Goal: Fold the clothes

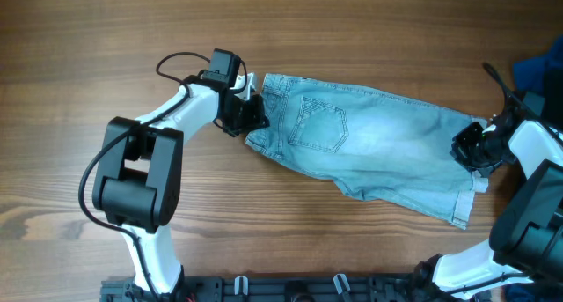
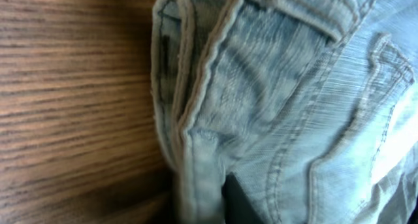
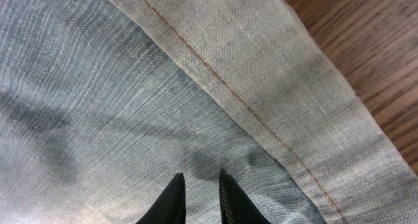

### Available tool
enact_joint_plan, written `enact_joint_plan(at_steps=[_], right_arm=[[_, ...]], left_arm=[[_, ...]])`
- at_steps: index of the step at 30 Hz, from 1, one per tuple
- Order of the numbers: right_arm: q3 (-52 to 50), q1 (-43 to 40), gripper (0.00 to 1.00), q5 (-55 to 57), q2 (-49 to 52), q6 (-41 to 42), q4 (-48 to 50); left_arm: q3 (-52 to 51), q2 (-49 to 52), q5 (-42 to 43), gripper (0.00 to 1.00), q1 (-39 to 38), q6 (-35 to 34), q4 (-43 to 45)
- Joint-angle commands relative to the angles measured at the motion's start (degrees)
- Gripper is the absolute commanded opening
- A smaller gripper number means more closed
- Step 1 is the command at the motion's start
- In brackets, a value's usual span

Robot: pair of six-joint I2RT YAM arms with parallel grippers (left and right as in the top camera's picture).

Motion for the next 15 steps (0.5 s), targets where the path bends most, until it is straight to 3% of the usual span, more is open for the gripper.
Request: enact_joint_plan(at_steps=[1, 6, 9, 15], right_arm=[[1.0, -0.3, 0.18, -1.6, 1.0, -2.8, -0.5], [1.0, -0.3, 0.18, -3.4, 0.2, -3.7, -1.1], [1.0, -0.3, 0.19, -10.7, -0.7, -4.9, -0.7], [1.0, -0.3, 0.21, -14.7, -0.8, -5.0, -0.5]], left_arm=[[3.8, -2.1, -1.2, 0.04, 3.8, 0.5, -6.7], [13.0, -8.7, -5.0, 0.04, 13.5, 7.5, -20.9], [19.3, -13.3, -13.3, 0.04, 18.0, 9.5, -28.0], [21.1, -18.3, -13.8, 0.04, 14.5, 11.9, -32.1]])
